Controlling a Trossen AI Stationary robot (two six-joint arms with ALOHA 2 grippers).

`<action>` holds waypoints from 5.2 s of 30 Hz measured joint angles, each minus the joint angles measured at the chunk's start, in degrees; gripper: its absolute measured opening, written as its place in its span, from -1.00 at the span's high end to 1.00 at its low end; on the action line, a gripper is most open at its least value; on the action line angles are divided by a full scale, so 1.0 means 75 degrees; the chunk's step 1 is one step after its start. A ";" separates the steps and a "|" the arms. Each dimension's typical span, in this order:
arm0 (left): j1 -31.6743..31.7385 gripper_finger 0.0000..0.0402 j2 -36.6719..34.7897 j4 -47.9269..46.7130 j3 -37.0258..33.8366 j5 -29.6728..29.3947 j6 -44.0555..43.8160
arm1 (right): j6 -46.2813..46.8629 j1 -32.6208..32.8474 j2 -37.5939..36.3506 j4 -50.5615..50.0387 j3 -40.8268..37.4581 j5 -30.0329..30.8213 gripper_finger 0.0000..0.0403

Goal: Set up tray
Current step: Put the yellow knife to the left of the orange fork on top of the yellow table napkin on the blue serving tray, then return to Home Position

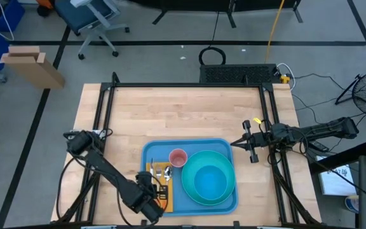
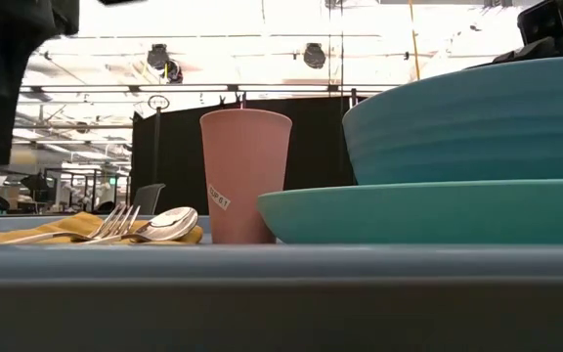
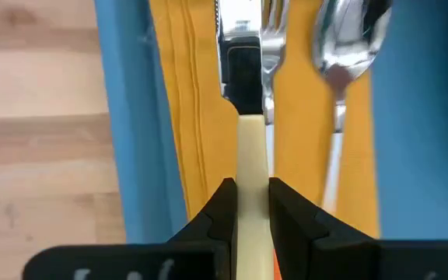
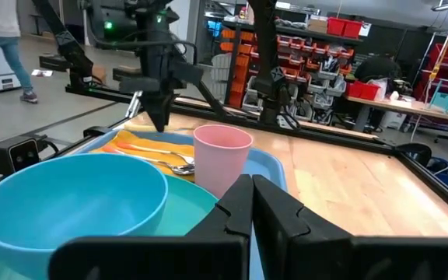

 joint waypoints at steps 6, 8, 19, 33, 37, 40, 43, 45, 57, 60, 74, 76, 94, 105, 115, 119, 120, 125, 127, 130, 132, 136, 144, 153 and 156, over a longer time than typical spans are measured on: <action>0.0052 0.76 0.0354 0.0198 -0.0005 0.0202 0.0000 | -0.0015 0.0000 0.0003 0.0059 0.0001 0.0000 1.00; 0.0052 0.76 0.0433 0.0095 -0.0005 0.0224 -0.0001 | -0.0009 0.0000 0.0000 0.0057 0.0000 0.0000 1.00; 0.0020 0.76 0.0422 -0.0077 -0.0005 0.0706 0.0014 | -0.0003 0.0000 0.0000 0.0067 0.0001 0.0000 1.00; 0.0130 0.76 0.0419 0.0330 -0.0305 0.0732 0.0072 | 0.0000 0.0000 0.0000 0.0082 0.0001 0.0000 1.00; 0.0122 0.76 0.0411 0.0931 -0.0617 0.0732 0.0084 | 0.0000 0.0000 0.0000 0.0079 0.0001 0.0000 1.00; 0.0122 0.76 0.0363 0.1369 -0.0843 0.0688 0.0156 | 0.0000 0.0000 0.0002 0.0079 0.0000 0.0000 1.00; 0.0122 0.71 0.0360 0.1400 -0.0873 0.0624 0.0127 | 0.0000 0.0000 0.0003 0.0076 0.0001 0.0000 1.00; 0.0120 0.53 0.0380 0.1440 -0.0886 0.0575 0.0190 | 0.0003 0.0000 0.0002 0.0079 -0.0001 0.0000 1.00; 0.0100 -0.37 -0.0139 0.0964 -0.0651 0.0625 0.1222 | 0.0064 -0.0001 0.0003 0.0113 0.0001 -0.0003 1.00; 0.0054 -0.42 -0.0524 0.0626 -0.0635 0.0526 0.1528 | 0.0198 -0.0002 -0.0001 0.0180 -0.0001 -0.0002 1.00; -0.0073 0.90 -0.2721 0.0693 -0.0819 -0.4998 1.0502 | 0.0629 -0.0003 -0.0032 0.0964 -0.0002 -0.0141 1.00; 0.0237 0.94 -0.3214 0.1022 -0.1122 -0.5176 1.1529 | 0.0595 -0.0012 -0.0028 0.1071 -0.0002 -0.0390 1.00; 0.2357 0.99 -1.0178 0.9475 -0.8302 -0.1889 1.7002 | 0.1737 -0.1870 -0.0189 0.1037 -0.0002 -0.1382 1.00; 0.1903 1.00 -1.1116 1.0281 -1.0008 -0.3306 1.7331 | 0.1893 -0.1444 -0.0625 0.0975 -0.0002 -0.1389 1.00; 0.1122 1.00 -1.1240 1.0793 -1.0904 -0.4366 1.7429 | 0.1643 -0.0790 -0.1530 0.0276 -0.0002 -0.0470 1.00; 0.0666 1.00 -1.1578 1.0827 -1.1143 -0.4628 1.7630 | 0.1380 -0.0576 -0.2032 -0.0436 -0.0002 -0.0154 1.00; 0.0581 1.00 -1.1690 1.0825 -1.1221 -0.4730 1.7696 | 0.1284 -0.0542 -0.2127 -0.0561 -0.0002 -0.0193 1.00; 0.0575 1.00 -1.2487 1.0664 -1.1502 -0.4589 1.8017 | 0.1092 -0.0481 -0.2378 -0.0781 -0.0002 -0.0707 1.00; 0.0739 1.00 -1.2817 1.0560 -1.1502 -0.4314 1.8330 | 0.1014 -0.0481 -0.2381 -0.0780 -0.0002 -0.0795 1.00; 0.1120 1.00 -1.3306 1.0421 -1.1502 -0.3705 1.8859 | 0.0914 -0.0484 -0.2367 -0.0774 -0.0002 -0.0790 1.00; 0.1426 1.00 -1.3637 1.0112 -1.1502 -0.3435 1.8974 | 0.0865 -0.0507 -0.2366 -0.0772 -0.0002 -0.0788 1.00; 0.1829 1.00 -1.4314 0.9009 -1.1496 -0.3207 1.8617 | 0.0836 -0.0516 -0.2387 -0.0757 -0.0004 -0.0746 1.00; 0.1880 1.00 -1.4846 0.9021 -1.1484 -0.3019 1.9252 | 0.0847 -0.0517 -0.2435 -0.0662 -0.0272 -0.0556 1.00; 0.1884 1.00 -1.4828 0.9005 -1.1484 -0.2941 1.9040 | 0.1042 -0.0710 -0.2441 -0.1018 -0.0310 -0.0354 1.00; 0.2005 1.00 -1.4827 0.8999 -1.1484 -0.2961 1.8823 | 0.0992 -0.0720 -0.2445 -0.0976 -0.0310 -0.0353 1.00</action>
